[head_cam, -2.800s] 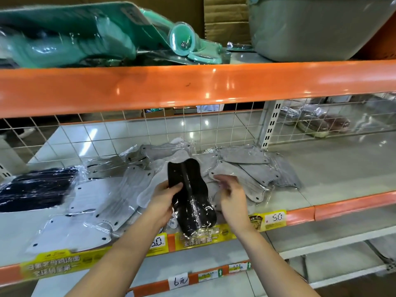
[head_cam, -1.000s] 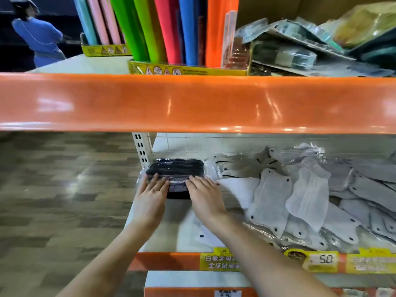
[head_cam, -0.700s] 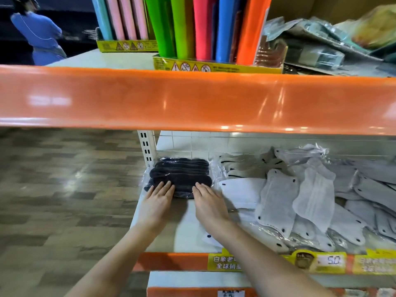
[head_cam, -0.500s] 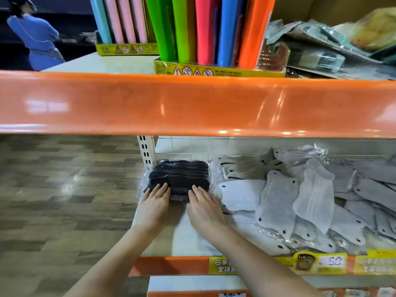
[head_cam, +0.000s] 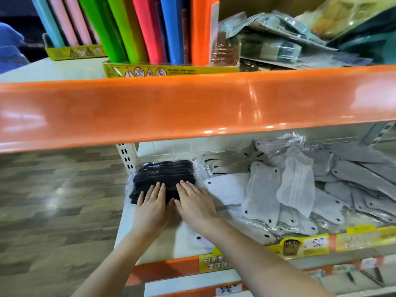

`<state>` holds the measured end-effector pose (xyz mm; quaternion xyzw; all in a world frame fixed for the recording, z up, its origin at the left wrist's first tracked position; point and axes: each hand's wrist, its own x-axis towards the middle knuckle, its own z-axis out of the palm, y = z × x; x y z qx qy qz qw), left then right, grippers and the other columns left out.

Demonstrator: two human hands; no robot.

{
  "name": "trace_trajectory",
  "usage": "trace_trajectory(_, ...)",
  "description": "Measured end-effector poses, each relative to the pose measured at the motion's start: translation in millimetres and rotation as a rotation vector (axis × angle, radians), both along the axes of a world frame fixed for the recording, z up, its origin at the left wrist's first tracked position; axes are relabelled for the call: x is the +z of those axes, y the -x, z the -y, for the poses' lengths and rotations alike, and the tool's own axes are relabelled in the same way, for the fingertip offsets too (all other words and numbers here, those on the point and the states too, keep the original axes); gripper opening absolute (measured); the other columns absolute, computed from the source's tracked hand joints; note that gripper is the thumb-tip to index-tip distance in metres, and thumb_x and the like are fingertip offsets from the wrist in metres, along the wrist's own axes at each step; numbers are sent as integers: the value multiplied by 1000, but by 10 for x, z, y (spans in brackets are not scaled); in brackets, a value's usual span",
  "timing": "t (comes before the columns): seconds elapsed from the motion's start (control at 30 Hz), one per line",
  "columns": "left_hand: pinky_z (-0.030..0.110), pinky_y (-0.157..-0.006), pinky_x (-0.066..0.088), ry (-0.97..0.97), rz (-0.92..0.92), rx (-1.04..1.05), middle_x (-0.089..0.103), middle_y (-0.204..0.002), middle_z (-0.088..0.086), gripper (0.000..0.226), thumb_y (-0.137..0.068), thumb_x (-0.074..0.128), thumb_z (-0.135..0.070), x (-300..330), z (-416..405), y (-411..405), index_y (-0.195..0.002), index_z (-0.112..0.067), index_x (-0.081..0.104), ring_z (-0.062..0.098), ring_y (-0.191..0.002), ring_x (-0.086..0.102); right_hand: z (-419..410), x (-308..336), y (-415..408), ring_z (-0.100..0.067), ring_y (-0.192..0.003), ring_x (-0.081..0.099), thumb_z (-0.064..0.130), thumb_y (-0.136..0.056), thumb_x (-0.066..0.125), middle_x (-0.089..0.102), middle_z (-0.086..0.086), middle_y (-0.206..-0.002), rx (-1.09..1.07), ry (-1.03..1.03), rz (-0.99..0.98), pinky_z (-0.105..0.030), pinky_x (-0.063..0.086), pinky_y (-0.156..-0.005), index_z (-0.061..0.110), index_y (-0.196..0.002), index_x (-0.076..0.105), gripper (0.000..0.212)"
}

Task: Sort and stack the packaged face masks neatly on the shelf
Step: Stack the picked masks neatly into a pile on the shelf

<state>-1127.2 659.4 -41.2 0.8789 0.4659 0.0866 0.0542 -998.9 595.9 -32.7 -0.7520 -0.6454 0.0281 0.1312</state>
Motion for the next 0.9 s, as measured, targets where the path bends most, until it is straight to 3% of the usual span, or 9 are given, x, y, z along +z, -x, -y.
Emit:
trace_trajectory(0.1, 42, -111, 30, -13, 47, -67, 48, -142, 10, 77, -87, 16, -53, 117, 122, -208, -137, -4, 48, 23, -135, 42, 101, 54, -159, -18, -137, 37, 28, -98, 48, 40, -5, -150, -40, -156, 29, -34, 24, -114, 10, -143, 41, 50)
trace_trajectory(0.17, 43, -105, 37, -34, 88, -118, 56, -133, 14, 70, -89, 25, -49, 174, 187, -385, -130, -1, 55, 26, -126, 52, 187, 88, -307, -18, -115, 60, 26, -80, 71, 63, -3, -126, -91, -265, 49, -30, 43, -100, 10, -123, 63, 47)
trace_trajectory(0.23, 48, -94, 47, -23, 91, -169, 63, -122, 18, 63, -88, 33, -43, 230, 264, -601, -120, 3, 62, 30, -114, 61, 297, 94, -493, -17, -97, 66, 23, -64, 80, 70, -1, -107, -133, -330, 47, -27, 51, -88, 12, -107, 70, 45)
trace_trajectory(0.33, 47, -87, 51, -27, 87, -244, 66, -116, 18, 59, -86, 37, -39, 324, 472, -958, -115, 4, 64, 31, -107, 65, 509, 162, -810, -20, -96, 67, 23, -69, 75, 69, -3, -104, -185, -329, 64, -29, 52, -87, 11, -107, 69, 40)
trace_trajectory(0.43, 41, -95, 47, 31, 147, -276, 61, -126, 18, 58, -87, 40, -38, 404, 697, -1361, -124, 2, 59, 31, -115, 60, 764, 216, -1165, -23, -107, 61, 22, -83, 54, 66, -5, -113, -220, -284, 38, -32, 47, -93, 12, -112, 66, 33)
trace_trajectory(0.53, 42, -89, 52, 72, 174, -357, 62, -120, 21, 58, -86, 36, -37, 375, 887, -1750, -120, 3, 60, 35, -111, 61, 1046, 234, -1510, -21, -88, 68, 23, -71, 56, 70, -2, -95, -282, -338, 34, -28, 54, -75, 15, -96, 71, 30)
trace_trajectory(0.6, 45, -92, 50, 95, 194, -381, 58, -127, 24, 64, -85, 33, -39, 357, 1024, -1999, -125, 5, 57, 37, -116, 57, 1249, 239, -1720, -19, -84, 68, 25, -72, 48, 70, 0, -91, -305, -337, 20, -26, 55, -72, 15, -93, 71, 33)
trace_trajectory(0.8, 34, -115, 17, 109, 242, -443, 26, -154, 16, 80, -82, 16, -49, 419, 1518, -2691, -145, -3, 32, 28, -144, 22, 1695, 193, -2364, -21, -88, 67, 27, -72, 44, 70, -3, -97, -381, -326, 38, -27, 53, -73, 11, -97, 70, 40)
trace_trajectory(0.9, 27, -117, 5, 88, 209, -475, 11, -159, 7, 62, -94, 28, -36, 383, 1687, -3000, -151, -11, 19, 18, -147, 8, 1869, 130, -2636, -23, -91, 66, 26, -72, 45, 69, -4, -100, -406, -318, 41, -29, 53, -77, 10, -100, 69, 41)
